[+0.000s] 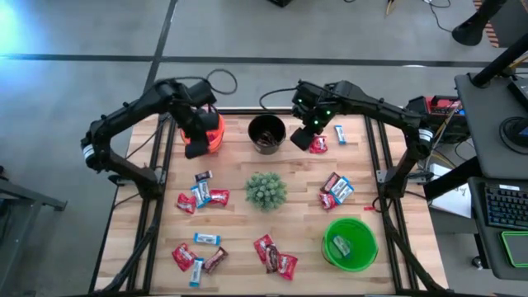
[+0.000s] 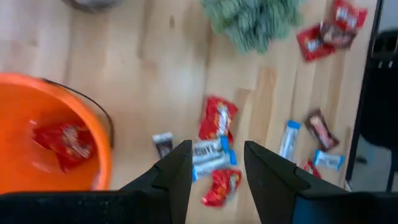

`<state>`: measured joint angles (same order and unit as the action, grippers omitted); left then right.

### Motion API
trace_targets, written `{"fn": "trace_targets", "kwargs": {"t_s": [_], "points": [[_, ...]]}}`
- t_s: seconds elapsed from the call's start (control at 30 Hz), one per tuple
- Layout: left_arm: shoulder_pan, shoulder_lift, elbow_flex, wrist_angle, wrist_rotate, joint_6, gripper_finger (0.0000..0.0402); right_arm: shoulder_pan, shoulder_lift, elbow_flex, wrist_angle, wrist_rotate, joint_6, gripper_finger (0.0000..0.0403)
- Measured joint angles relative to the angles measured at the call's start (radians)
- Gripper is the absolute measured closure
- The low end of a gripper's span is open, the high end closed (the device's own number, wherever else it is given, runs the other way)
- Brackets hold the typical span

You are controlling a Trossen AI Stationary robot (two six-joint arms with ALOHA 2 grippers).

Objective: Sort candy
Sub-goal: Put the red candy into the orange bucket

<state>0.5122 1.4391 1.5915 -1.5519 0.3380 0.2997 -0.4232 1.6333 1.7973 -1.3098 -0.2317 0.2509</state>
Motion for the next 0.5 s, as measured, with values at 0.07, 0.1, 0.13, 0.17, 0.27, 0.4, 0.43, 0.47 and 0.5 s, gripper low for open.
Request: {"fn": "trace_targets", "kwargs": {"t_s": [0.07, 0.1, 0.13, 0.17, 0.27, 0.4, 0.43, 0.47, 0.5], "points": [[-0.030, 0.000, -0.021, -0.019, -0.006, -0.025, 0.0273, 0.000, -0.013, -0.001, -0.026, 0.000, -0.003, 0.0252], [-0.045, 0.000, -0.034, -0.020, -0.006, -0.043, 0.0272, 0.000, -0.026, -0.001, -0.042, 0.000, -0.008, 0.0252], [-0.057, 0.000, -0.046, -0.019, -0.006, -0.065, 0.0270, 0.000, -0.041, -0.001, -0.059, 0.001, -0.011, 0.0252], [-0.068, 0.001, -0.060, -0.019, -0.006, -0.085, 0.0267, 0.000, -0.059, -0.001, -0.075, 0.000, -0.012, 0.0252], [-0.092, 0.005, -0.090, -0.020, -0.006, -0.132, 0.0249, 0.000, -0.123, 0.005, -0.119, 0.010, 0.015, 0.0252], [-0.099, 0.013, -0.100, -0.020, -0.050, -0.141, 0.0217, 0.000, -0.221, 0.007, -0.126, 0.024, 0.039, 0.0252], [-0.099, 0.015, -0.101, -0.020, -0.076, -0.163, 0.0211, 0.000, -0.245, 0.007, -0.127, 0.025, 0.048, 0.0252], [-0.100, 0.017, -0.101, -0.020, -0.091, -0.184, 0.0206, 0.000, -0.267, 0.007, -0.127, 0.025, 0.068, 0.0252], [-0.099, 0.018, -0.103, -0.019, -0.093, -0.203, 0.0202, 0.000, -0.286, 0.007, -0.127, 0.025, 0.088, 0.0252]]}}
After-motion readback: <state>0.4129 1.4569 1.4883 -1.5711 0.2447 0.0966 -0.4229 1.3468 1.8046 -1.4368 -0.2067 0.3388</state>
